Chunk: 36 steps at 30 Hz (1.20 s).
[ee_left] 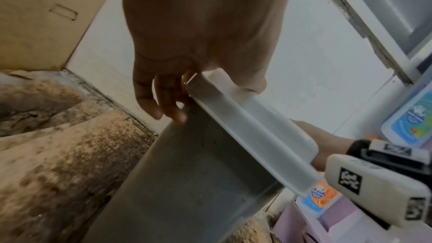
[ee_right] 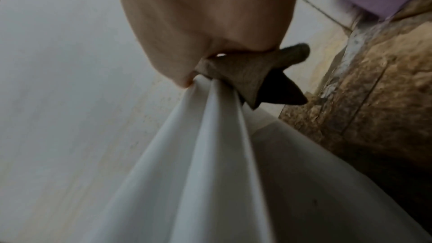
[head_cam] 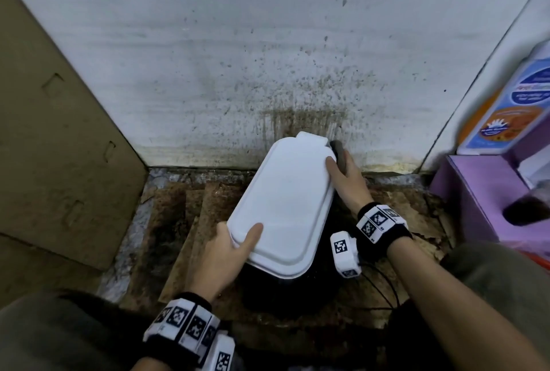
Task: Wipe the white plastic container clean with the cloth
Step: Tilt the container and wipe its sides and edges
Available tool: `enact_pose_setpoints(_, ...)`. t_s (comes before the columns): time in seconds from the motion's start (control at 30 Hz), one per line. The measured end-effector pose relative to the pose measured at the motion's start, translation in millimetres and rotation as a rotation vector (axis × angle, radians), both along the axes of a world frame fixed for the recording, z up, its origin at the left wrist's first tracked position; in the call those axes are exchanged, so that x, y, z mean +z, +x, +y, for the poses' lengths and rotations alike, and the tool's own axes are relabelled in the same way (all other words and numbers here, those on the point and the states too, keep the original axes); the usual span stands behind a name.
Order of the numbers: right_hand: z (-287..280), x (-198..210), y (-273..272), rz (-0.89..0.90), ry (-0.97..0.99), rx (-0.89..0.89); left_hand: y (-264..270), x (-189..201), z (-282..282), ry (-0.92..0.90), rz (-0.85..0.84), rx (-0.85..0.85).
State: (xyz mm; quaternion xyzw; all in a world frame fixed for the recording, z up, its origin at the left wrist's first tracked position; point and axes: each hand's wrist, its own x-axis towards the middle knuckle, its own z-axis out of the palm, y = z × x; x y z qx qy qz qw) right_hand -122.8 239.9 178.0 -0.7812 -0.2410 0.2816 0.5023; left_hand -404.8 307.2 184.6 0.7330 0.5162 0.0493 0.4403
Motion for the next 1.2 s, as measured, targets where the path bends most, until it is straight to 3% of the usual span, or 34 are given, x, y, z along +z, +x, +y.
enact_pose_setpoints(0.1, 0.4, 12.0, -2.2, -0.040, 0.040, 0.018, -4.6, -0.9, 1.1, -0.030, -0.040, 0.035)
enact_pose_setpoints(0.3, -3.8, 8.5, 0.1, 0.057, 0.077, -0.044, -10.1, -10.0, 14.1, -0.125, -0.211, 0.008)
enact_pose_setpoints(0.67, -47.9, -5.0, -42.7, 0.122, 0.099, -0.445, -12.3, 3.4, 48.2, -0.076, -0.323, -0.079)
enact_pose_setpoints(0.8, -64.7, -6.4, -69.4, 0.078, 0.033, -0.439, -4.8, 1.5, 52.9, -0.088, -0.303, -0.106)
enact_pose_setpoints(0.93, -65.5, -7.1, -68.7, 0.057, 0.037, -0.413, -0.1, -2.1, 46.8, -0.124, -0.306, -0.033)
enact_pose_setpoints(1.2, -51.3, -12.4, -20.4, 0.014, 0.011, -0.553, -1.2, -17.4, 17.1, -0.057, -0.293, 0.136)
